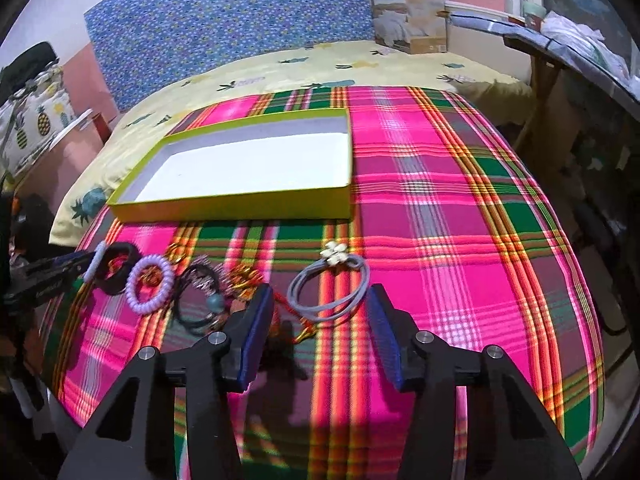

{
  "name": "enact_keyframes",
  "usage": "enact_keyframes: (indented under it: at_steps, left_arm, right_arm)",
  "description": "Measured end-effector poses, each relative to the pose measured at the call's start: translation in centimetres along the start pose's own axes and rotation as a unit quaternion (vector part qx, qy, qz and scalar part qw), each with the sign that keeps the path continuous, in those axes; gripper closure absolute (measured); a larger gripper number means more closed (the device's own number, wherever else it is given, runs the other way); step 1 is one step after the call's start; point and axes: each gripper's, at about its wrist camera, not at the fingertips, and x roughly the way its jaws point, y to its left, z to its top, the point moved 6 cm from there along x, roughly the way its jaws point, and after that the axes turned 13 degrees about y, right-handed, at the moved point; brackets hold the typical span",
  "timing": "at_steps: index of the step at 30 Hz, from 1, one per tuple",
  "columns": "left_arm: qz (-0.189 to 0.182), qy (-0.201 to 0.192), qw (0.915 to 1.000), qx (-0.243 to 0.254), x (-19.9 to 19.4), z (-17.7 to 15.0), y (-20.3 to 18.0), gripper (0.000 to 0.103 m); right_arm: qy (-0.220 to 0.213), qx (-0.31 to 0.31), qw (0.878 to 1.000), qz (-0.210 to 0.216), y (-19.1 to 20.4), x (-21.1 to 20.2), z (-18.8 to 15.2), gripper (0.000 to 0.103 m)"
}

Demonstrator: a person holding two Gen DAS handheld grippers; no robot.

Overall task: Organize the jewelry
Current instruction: 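Grasp the white coil hair tie with the left tool while the right tool grasps the flower ring, then carry both items into the white box and open both tools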

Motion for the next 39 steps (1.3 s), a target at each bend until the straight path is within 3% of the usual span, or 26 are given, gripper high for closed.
enact_keyframes:
  at_steps: [4,10,15,29,39]
  left_arm:
    - [0.013,-0.005,0.9998,0.016,0.1,0.2,-0.3,0.078]
    - [0.016,-0.008,0.9991,0.039,0.0,0.3,-1.1,0.093]
    - [0.01,-0.009,0.9992,0.037,-0.1,0.3,-1.0,0.093]
    - [-0.023,-0.047,0.9984,0.02,-3.9,0.0,-0.2,0.093]
    - [-0.038,-0.071,0.9965,0.023,-6.6,1.0,-0.8,0.093]
  right_arm:
    - [0.01,0.005,1.0,-0.015,-0.9,1.2,0.6,0.062]
    - [0.035,-0.012,0.998,-0.041,-1.5,3.0,1.1,0.075]
    - [0.033,-0.031,0.998,-0.051,-1.1,2.9,1.1,0.1]
    - [-0.011,-0.029,0.999,-0.028,-1.1,-1.2,0.6,0.101]
    - [-0.049,-0.045,0.998,-0.023,0.3,-4.3,2.2,0.1]
